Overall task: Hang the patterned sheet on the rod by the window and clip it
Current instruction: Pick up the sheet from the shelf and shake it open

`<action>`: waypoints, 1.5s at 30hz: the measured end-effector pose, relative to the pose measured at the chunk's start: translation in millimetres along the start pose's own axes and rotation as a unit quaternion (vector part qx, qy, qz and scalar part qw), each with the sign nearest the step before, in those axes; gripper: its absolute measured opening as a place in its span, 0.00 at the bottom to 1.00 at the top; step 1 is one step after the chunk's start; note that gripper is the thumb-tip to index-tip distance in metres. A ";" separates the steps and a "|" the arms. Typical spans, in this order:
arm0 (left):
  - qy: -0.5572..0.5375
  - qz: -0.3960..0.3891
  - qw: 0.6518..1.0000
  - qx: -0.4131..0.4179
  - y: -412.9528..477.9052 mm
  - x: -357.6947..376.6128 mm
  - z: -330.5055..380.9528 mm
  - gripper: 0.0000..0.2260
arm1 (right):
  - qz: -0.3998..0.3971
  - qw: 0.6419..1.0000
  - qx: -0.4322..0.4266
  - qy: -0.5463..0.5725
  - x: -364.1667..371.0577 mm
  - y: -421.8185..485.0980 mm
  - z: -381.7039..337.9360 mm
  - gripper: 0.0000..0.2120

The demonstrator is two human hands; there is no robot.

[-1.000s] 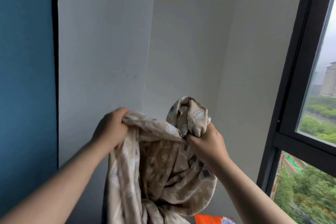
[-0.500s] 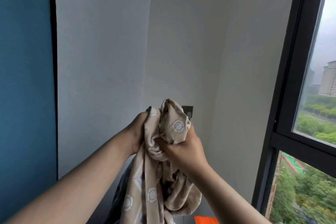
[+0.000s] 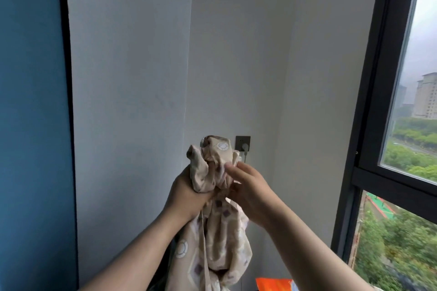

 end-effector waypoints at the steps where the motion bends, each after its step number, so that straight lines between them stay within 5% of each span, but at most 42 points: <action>1: -0.015 0.028 0.999 -0.005 5.0 -7.5 1.0 0.15 | 0.038 0.999 -0.015 -0.015 -18.3 -2.8 7.3 0.19; 4: -0.077 0.096 0.992 -0.033 18.5 -26.2 5.9 0.15 | 0.141 0.977 -0.029 -0.157 -63.6 -28.1 64.6 0.28; 6: -0.103 0.111 0.988 -0.038 25.0 -31.2 11.4 0.14 | 0.038 0.971 0.003 -0.235 -50.3 -41.8 125.8 0.33; 8: -0.129 0.116 0.984 -0.035 28.4 -32.9 17.6 0.13 | 0.019 0.963 0.012 -0.269 -45.4 -41.8 169.5 0.39; 13: -0.167 0.111 0.979 -0.043 29.0 -42.9 27.6 0.10 | 0.154 0.957 0.155 -0.189 -63.0 -11.2 197.9 0.23; 15: -0.148 0.139 0.979 -0.016 30.2 -65.7 39.8 0.10 | 0.177 0.968 0.151 -0.091 -60.8 -12.4 167.4 0.18; 20: 0.053 0.213 0.971 0.100 39.0 -128.0 78.5 0.22 | 0.193 0.979 -0.023 -0.063 -48.7 -2.2 25.9 0.16; 24: 0.247 0.206 0.940 0.114 35.0 -135.5 98.5 0.21 | 0.110 0.986 -0.117 -0.052 -1.6 6.6 -74.7 0.13; 30: 0.114 0.115 0.984 0.073 21.7 -100.2 90.8 0.34 | 0.063 0.985 -0.137 -0.080 54.6 9.0 -133.5 0.21; 33: 0.057 0.084 0.991 0.086 19.2 -76.9 91.6 0.44 | 0.021 0.988 -0.141 -0.063 72.8 3.4 -143.6 0.16; 37: 0.021 0.189 0.982 0.013 15.4 -86.9 92.3 0.32 | -0.083 0.991 -0.105 -0.020 86.9 -10.4 -143.0 0.21; 41: 0.053 0.190 0.980 -0.021 24.7 -88.3 84.7 0.13 | -0.096 0.994 -0.039 -0.021 70.2 -6.6 -124.8 0.24; 45: 0.047 0.202 0.977 -0.038 33.6 -98.8 72.2 0.08 | 0.026 0.990 -0.097 -0.103 -0.1 -18.3 -106.8 0.11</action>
Point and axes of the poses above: each hand's wrist, its own y-axis towards the middle knuckle, its own x-axis out of the palm, z = x × y, the point moved 10 cm from there along y, towards the middle knuckle, and after that the axes turned 6 degrees about x, right-handed, at the moved point
